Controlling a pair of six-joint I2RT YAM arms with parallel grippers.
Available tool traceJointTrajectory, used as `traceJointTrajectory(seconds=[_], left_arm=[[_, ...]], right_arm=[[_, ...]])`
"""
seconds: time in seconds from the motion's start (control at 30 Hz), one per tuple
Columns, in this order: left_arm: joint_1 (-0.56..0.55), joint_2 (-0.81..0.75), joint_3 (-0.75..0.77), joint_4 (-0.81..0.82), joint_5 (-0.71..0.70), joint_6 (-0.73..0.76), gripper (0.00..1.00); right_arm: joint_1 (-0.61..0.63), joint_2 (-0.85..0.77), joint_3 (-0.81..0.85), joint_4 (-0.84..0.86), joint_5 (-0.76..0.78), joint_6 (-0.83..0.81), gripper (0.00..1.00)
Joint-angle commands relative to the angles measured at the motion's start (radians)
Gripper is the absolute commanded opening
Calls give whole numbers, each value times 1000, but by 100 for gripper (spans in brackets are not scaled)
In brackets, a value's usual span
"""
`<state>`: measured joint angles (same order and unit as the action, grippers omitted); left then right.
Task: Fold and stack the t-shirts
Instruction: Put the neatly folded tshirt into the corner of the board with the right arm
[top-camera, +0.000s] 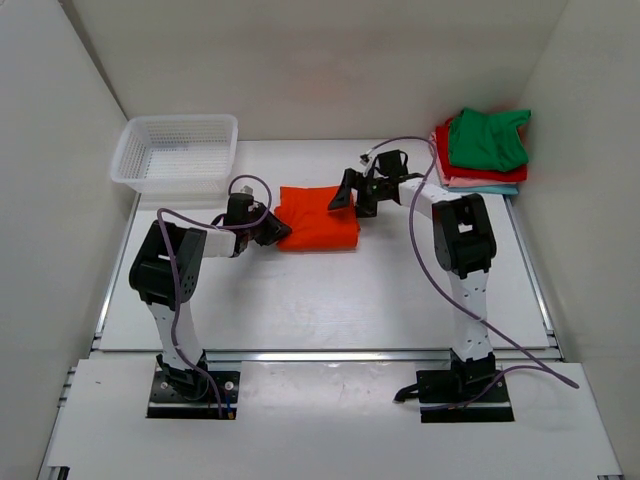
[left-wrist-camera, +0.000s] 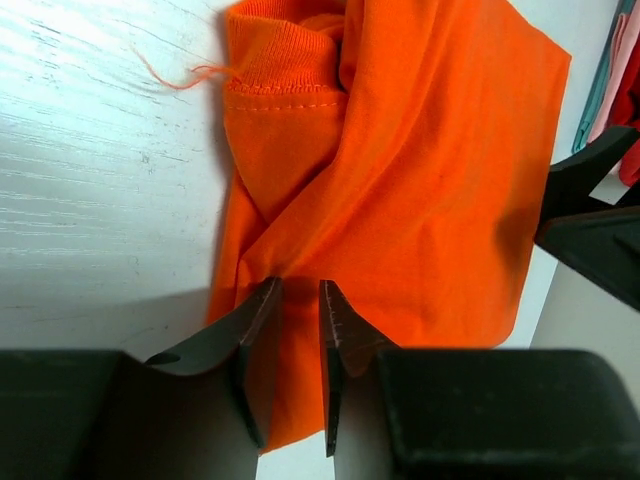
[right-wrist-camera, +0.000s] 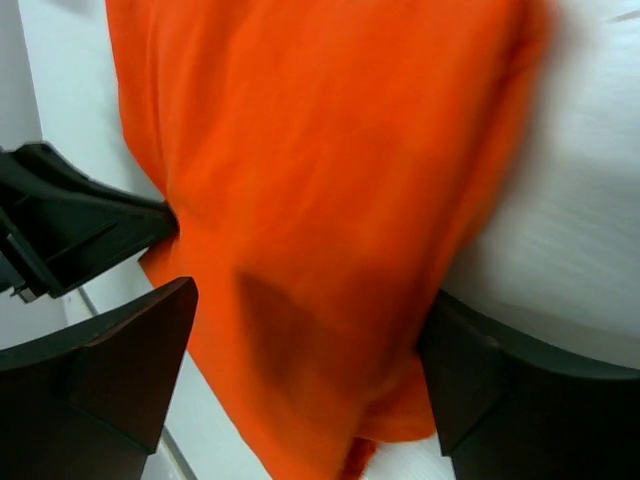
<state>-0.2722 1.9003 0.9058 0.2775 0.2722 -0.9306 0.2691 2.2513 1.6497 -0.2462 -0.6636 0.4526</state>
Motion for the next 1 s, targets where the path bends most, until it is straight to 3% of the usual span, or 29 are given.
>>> traceJointTrajectory(seconds=[0.0,0.23,0.33,0.37,0.4,0.47,0.57,0.63,0.77,0.97], left_arm=[[-9,16,-16,-51,16,10,32],[-10,22,-19,-64,9,27,29],[2,8,-47,-49,19,19,30],[13,0,-63,-29,34,21,31],[19,-10,-73,-17,45,18,32],[42,-41,-79,-20,90,22,32],[50,-101,-70,-63,111,62,31],[56,-139,-71,-86,114,81,31],[50,-207,-116,-80,104,78,30],[67,-234,-140,-92,124,101,30]], right_arm=[[54,40,-20,-22,-88,37,84],[98,44,-128,158,-250,164,63],[96,56,-171,270,-318,225,25],[78,54,-162,272,-324,228,0],[71,60,-151,272,-333,221,1],[49,74,-35,56,-298,67,0],[39,76,178,-270,-45,-223,0],[39,60,263,-361,69,-351,0],[19,-13,272,-384,296,-547,0],[-62,-150,180,-286,436,-733,0]])
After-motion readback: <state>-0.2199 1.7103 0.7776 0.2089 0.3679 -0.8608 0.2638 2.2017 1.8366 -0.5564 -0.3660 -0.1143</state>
